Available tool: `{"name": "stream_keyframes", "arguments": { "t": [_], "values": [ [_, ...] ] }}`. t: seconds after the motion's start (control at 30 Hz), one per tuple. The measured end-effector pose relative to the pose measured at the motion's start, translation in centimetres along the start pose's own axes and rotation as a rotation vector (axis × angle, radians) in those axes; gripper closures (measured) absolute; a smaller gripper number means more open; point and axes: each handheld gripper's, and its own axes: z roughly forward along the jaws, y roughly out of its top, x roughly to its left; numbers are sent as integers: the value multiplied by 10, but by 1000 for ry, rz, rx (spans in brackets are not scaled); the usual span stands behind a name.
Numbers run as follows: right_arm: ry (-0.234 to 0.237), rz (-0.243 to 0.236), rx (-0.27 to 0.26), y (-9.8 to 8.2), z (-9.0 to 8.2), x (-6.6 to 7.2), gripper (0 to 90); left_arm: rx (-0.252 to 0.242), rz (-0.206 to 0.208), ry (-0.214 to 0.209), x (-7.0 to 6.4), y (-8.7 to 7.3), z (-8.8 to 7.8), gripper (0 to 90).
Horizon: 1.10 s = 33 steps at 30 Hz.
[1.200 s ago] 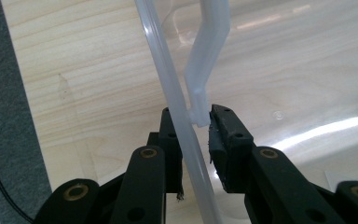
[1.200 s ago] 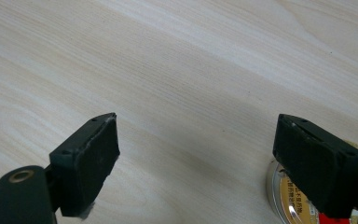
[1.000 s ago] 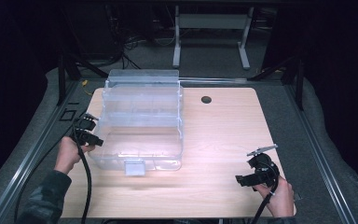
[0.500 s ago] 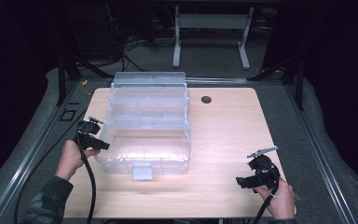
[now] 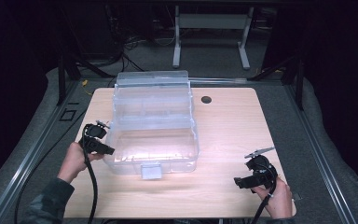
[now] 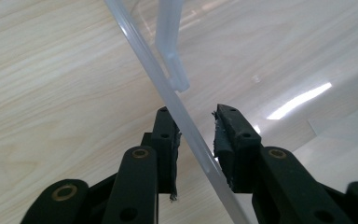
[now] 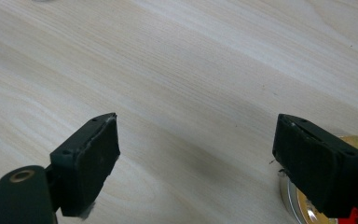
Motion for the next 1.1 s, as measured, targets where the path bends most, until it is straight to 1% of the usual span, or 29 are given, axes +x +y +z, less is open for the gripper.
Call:
{"name": "stream_keyframes", "arguments": {
  "t": [0.1, 0.2, 0.27, 0.37, 0.5, 0.53, 0.57, 0.67, 0.83, 0.97, 1.07, 1.1],
  "values": [
    [4, -3, -5, 1, -2, 0, 139, 3, 21, 8, -7, 5, 2, 684],
    [7, -5, -11, 2, -3, 0, 139, 6, 45, 10, -11, 10, 4, 684],
    [2, 0, -10, 2, -4, -1, 139, 1, 44, 0, -14, 12, 6, 683],
    [4, 11, -12, 2, -4, -4, 139, 1, 56, -4, -19, 17, 8, 683],
    [10, 15, -13, 2, -4, -7, 139, -1, 63, -11, -26, 24, 11, 681],
    [4, 15, -10, 2, -5, -7, 139, 1, 69, -12, -28, 25, 12, 681],
    [10, 17, -13, 2, -5, -9, 139, 1, 72, -13, -30, 27, 13, 680],
    [9, 23, -17, 3, -7, -12, 138, -1, 73, -22, -35, 32, 15, 678],
    [-6, 28, -16, 4, -10, -15, 138, -3, 78, -21, -46, 39, 19, 678],
    [-7, 34, -16, 4, -11, -19, 138, -3, 80, -27, -54, 45, 22, 675],
    [-3, 38, -15, 5, -10, -21, 138, 3, 94, -24, -61, 50, 24, 672],
    [-4, 39, -15, 5, -11, -22, 138, 3, 94, -24, -61, 50, 24, 672]
  ]
}}
